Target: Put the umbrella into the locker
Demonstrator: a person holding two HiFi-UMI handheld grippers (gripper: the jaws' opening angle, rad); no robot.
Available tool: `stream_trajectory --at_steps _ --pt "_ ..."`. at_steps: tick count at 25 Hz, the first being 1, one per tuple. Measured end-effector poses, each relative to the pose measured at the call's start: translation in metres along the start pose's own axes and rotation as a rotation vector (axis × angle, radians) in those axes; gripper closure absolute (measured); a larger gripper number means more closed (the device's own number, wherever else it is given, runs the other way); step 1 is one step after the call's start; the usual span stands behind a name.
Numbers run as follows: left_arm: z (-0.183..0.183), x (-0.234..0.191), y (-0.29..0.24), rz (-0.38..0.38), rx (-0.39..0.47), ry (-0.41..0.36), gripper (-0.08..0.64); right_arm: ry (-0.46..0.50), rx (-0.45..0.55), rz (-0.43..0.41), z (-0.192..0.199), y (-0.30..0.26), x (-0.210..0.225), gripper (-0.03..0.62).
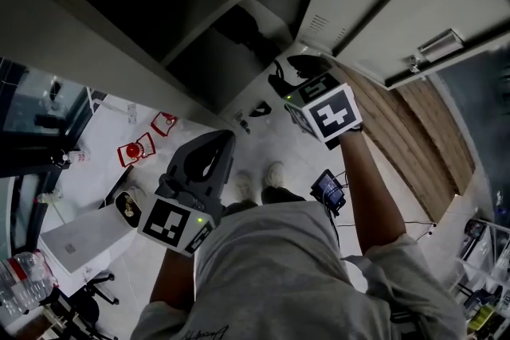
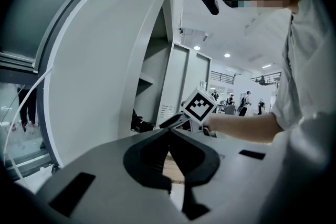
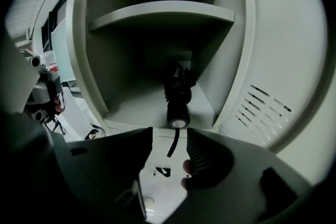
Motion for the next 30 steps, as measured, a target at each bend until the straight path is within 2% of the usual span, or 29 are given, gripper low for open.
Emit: stream_trajectory --at_steps 10,22,26,30 --pt "-0.002 0.012 0.002 0.026 0.003 -0.020 0.545 0.003 0.039 -0.014 0.001 0.025 -0.019 0.394" --pt "-0.002 0.024 0.009 0.040 0.011 -0.038 0.545 -0.055 0.037 0.052 0.030 0.054 -0.039 0.506" --pt "-0.005 0.027 0.013 0.043 0.016 -0.049 0.545 -0.110 0.075 0.053 0.034 0.065 -0.046 0.541" --pt "-0.007 0.029 0.014 0.031 0.027 -0.068 0.545 -0.135 0.102 0.065 0.041 0.077 -0.051 0.549"
Point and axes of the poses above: the fingertips, and each gripper's own axes: y backward along the fingers, x to its right, z out of its underside, the point moved 5 cm from there along y, backward along the fingers
